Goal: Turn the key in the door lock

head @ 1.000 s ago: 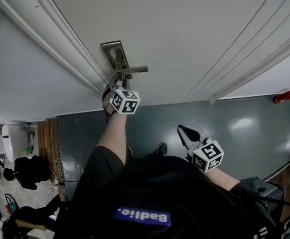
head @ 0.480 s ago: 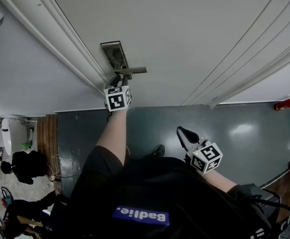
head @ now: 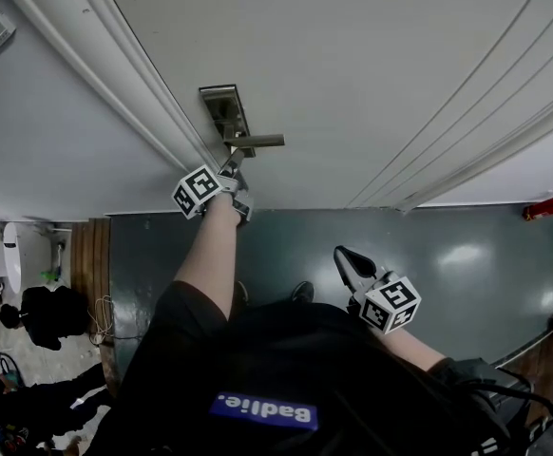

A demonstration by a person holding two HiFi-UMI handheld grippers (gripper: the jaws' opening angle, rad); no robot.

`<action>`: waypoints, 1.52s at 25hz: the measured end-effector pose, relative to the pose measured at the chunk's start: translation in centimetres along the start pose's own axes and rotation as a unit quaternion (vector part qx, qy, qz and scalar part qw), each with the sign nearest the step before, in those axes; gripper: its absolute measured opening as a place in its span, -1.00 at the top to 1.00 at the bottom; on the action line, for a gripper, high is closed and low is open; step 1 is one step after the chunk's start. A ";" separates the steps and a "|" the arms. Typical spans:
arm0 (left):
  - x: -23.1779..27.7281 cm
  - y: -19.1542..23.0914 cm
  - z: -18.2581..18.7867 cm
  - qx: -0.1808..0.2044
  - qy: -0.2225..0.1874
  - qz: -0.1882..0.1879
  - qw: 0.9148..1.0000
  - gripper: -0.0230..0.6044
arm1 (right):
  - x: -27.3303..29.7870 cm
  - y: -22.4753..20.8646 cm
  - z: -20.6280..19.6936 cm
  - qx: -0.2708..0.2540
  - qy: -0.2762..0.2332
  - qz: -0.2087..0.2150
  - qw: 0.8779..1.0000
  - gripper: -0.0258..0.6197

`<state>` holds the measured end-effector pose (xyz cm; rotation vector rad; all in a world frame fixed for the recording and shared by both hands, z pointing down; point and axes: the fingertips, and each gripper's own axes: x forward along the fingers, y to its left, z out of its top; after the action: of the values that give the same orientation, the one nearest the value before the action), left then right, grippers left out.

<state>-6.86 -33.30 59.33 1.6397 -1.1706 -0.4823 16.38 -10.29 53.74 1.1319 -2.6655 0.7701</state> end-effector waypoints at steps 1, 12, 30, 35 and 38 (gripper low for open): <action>0.0 -0.1 0.0 -0.047 -0.003 -0.025 0.999 0.86 | 0.2 0.1 -0.1 0.002 0.002 0.000 1.000 0.92; 0.0 -0.5 0.0 -0.256 0.023 -0.170 0.951 0.86 | 2.1 2.4 -1.1 0.006 0.039 -0.011 0.999 0.92; -12.1 -7.9 -1.9 0.303 0.114 -0.110 0.940 0.71 | 6.0 9.8 0.4 -0.037 0.008 0.052 0.998 0.91; -17.3 -13.8 -4.5 0.465 0.102 -0.159 0.865 0.71 | 6.8 11.8 1.1 -0.049 -0.010 0.072 0.996 0.92; -19.7 -14.9 -6.8 0.517 0.102 -0.176 0.831 0.71 | 6.9 12.6 1.7 -0.060 -0.024 0.080 0.995 0.92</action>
<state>-3.64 -12.73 44.37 2.7891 -0.9996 0.1934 2.75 -8.15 49.51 0.9278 -2.8263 0.6041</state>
